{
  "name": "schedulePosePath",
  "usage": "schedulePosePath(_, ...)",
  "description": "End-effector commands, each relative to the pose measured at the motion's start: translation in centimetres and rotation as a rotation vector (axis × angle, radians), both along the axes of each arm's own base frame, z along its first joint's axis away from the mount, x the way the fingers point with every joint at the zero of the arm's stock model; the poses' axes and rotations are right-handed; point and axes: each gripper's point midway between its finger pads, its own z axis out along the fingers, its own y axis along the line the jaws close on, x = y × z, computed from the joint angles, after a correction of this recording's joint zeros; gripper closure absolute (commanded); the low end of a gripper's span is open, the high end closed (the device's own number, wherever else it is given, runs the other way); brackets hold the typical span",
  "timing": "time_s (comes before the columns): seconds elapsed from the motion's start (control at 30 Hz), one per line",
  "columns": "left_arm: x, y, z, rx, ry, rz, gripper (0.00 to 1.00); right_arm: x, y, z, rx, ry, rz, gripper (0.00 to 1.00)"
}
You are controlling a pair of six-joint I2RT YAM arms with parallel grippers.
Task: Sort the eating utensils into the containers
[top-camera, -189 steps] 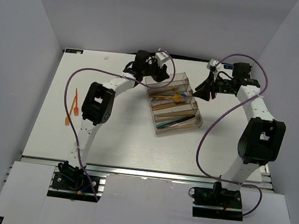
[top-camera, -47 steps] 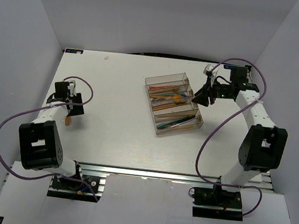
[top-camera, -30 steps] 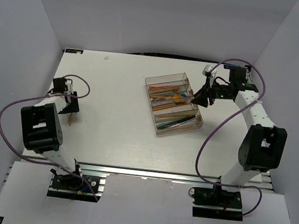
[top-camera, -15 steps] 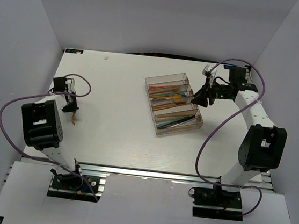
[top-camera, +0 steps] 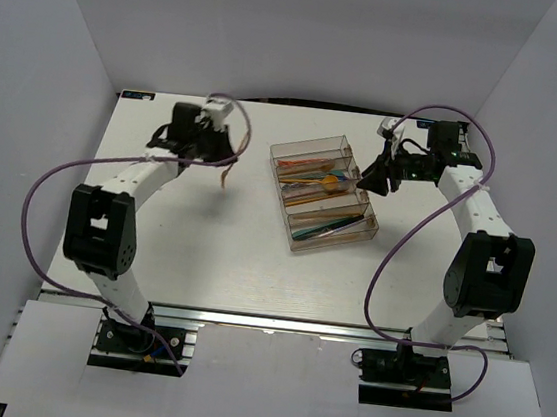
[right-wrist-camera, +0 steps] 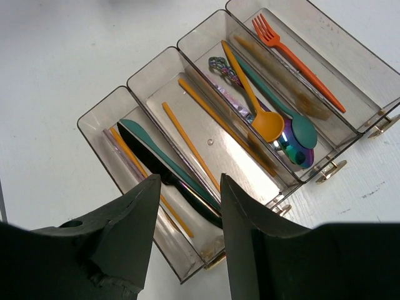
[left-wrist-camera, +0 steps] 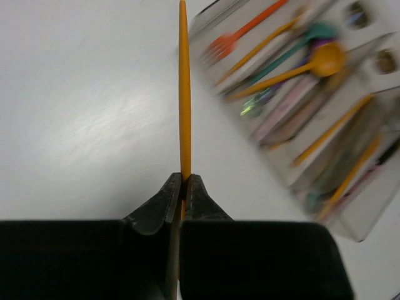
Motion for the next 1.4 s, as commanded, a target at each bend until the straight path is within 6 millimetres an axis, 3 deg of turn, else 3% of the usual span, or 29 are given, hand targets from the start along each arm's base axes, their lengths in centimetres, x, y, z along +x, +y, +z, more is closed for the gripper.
schedulePosePath(0.0, 2.4, -8.5, 6.6, -0.064, -0.225, -0.281, 1.00, 0.4, 0.3, 1.5, 0.012, -0.041, 0.017, 0.50)
schedulePosePath(0.03, 3.2, -10.0, 5.0, -0.056, -0.203, -0.311, 1.00, 0.3, 0.3, 1.4, 0.013, -0.036, 0.018, 0.50)
schedulePosePath(0.1, 4.2, -13.2, 4.9, -0.013, -0.263, -0.399, 1.00, 0.2, 0.3, 1.7, 0.014, -0.047, 0.018, 0.50)
schedulePosePath(0.13, 6.0, -14.4, 7.2, -0.001, -0.328, -0.402, 1.00, 0.1, 0.3, 1.7, 0.015, -0.045, 0.019, 0.50)
schedulePosePath(0.17, 7.2, -15.4, 4.8, 0.019, -0.303, -0.417, 1.00, 0.0, 0.3, 1.8, 0.012, -0.051, 0.018, 0.50)
schedulePosePath(0.23, 9.4, -18.0, 4.7, 0.050, -0.354, -0.454, 1.00, -0.3, 0.2, 1.8, 0.010, -0.055, 0.019, 0.50)
schedulePosePath(0.27, 9.8, -18.7, 6.6, 0.052, -0.402, -0.460, 1.00, -0.4, 0.3, 1.8, 0.008, -0.056, 0.021, 0.50)
schedulePosePath(0.3, 10.3, -19.8, 4.7, 0.075, -0.399, -0.487, 1.00, -0.5, 0.2, 1.8, 0.005, -0.060, 0.021, 0.50)
schedulePosePath(0.33, 11.0, -20.6, 5.9, 0.077, -0.442, -0.492, 1.00, -0.6, 0.2, 1.8, 0.004, -0.061, 0.023, 0.50)
schedulePosePath(0.43, 12.1, -22.0, 4.5, 0.140, -0.481, -0.504, 0.97, -0.9, 0.1, 1.7, 0.002, -0.061, 0.023, 0.50)
schedulePosePath(0.47, 12.8, -22.1, 5.2, 0.157, -0.510, -0.489, 0.96, -1.1, 0.1, 1.6, 0.004, -0.059, 0.025, 0.50)
schedulePosePath(0.5, 13.0, -22.4, 4.1, 0.167, -0.502, -0.490, 0.95, -1.1, 0.2, 1.6, 0.005, -0.058, 0.023, 0.50)
schedulePosePath(0.6, 13.5, -22.1, 3.6, 0.194, -0.505, -0.474, 0.91, -1.1, 0.2, 1.6, 0.012, -0.054, 0.024, 0.50)
schedulePosePath(0.73, 12.6, -22.0, 2.2, 0.197, -0.472, -0.499, 0.86, -1.1, 0.3, 1.5, 0.011, -0.050, 0.024, 0.50)
schedulePosePath(0.83, 11.4, -22.0, 0.8, 0.191, -0.429, -0.521, 0.72, -1.0, 0.2, 1.6, 0.011, -0.053, 0.022, 0.50)
schedulePosePath(0.87, 11.1, -21.9, 1.2, 0.185, -0.430, -0.521, 0.62, -0.9, 0.2, 1.6, 0.009, -0.055, 0.022, 0.50)
schedulePosePath(0.93, 10.1, -22.2, 0.8, 0.178, -0.413, -0.538, 0.55, -0.9, 0.2, 1.6, 0.005, -0.055, 0.020, 0.50)
schedulePosePath(1.03, 9.6, -22.1, 2.5, 0.162, -0.422, -0.522, 0.43, -0.9, 0.0, 1.8, -0.004, -0.065, 0.018, 0.50)
schedulePosePath(1.17, 9.3, -21.5, 6.7, 0.140, -0.460, -0.463, 0.37, -0.9, -0.2, 2.5, -0.024, -0.082, 0.007, 0.49)
schedulePosePath(1.2, 8.9, -21.1, 9.1, 0.125, -0.488, -0.442, 0.35, -0.9, -0.3, 2.6, -0.028, -0.084, 0.003, 0.48)
schedulePosePath(1.3, 7.7, -19.8, 11.2, 0.088, -0.467, -0.376, 0.21, -0.7, -0.7, 3.0, -0.048, -0.068, -0.039, 0.46)
schedulePosePath(1.33, 6.7, -19.1, 13.8, 0.067, -0.495, -0.359, 0.16, -0.7, -0.8, 3.1, -0.053, -0.059, -0.047, 0.45)
schedulePosePath(1.37, 5.9, -18.3, 13.0, 0.057, -0.452, -0.338, 0.11, -0.7, -1.1, 3.4, -0.063, -0.056, -0.059, 0.41)
